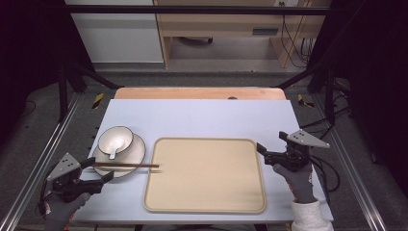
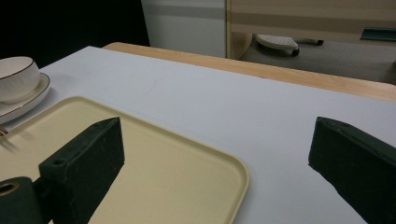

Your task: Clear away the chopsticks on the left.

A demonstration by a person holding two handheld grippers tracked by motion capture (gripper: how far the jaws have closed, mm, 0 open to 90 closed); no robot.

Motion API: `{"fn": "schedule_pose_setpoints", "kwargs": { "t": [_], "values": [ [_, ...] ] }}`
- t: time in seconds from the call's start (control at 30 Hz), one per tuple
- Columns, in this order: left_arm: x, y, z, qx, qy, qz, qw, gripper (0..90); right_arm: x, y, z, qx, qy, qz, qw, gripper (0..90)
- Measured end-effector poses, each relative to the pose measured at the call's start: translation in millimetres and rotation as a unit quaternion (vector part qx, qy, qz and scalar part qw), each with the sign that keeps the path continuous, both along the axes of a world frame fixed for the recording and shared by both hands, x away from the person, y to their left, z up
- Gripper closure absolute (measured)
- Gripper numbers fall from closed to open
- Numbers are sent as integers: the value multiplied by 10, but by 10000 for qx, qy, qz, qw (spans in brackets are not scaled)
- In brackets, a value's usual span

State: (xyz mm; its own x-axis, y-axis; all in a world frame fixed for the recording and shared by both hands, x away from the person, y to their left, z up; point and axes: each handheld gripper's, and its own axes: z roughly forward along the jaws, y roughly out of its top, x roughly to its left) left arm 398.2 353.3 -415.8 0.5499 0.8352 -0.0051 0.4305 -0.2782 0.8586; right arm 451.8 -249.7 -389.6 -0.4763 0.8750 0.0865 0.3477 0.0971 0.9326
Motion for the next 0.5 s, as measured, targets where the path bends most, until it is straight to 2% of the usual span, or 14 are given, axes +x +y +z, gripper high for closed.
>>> {"fn": "schedule_pose_setpoints", "kwargs": {
  "t": [0.27,0.37,0.5],
  "values": [
    [113,-72,-137,497,226,117,9984,137,13,8,-8,5,44,-4,10000,39],
    [142,-85,-174,551,262,157,9980,157,14,8,-8,5,43,-6,10000,39],
    [215,-100,-261,736,291,284,9965,199,16,4,-6,19,43,5,10000,40]
  ]
}}
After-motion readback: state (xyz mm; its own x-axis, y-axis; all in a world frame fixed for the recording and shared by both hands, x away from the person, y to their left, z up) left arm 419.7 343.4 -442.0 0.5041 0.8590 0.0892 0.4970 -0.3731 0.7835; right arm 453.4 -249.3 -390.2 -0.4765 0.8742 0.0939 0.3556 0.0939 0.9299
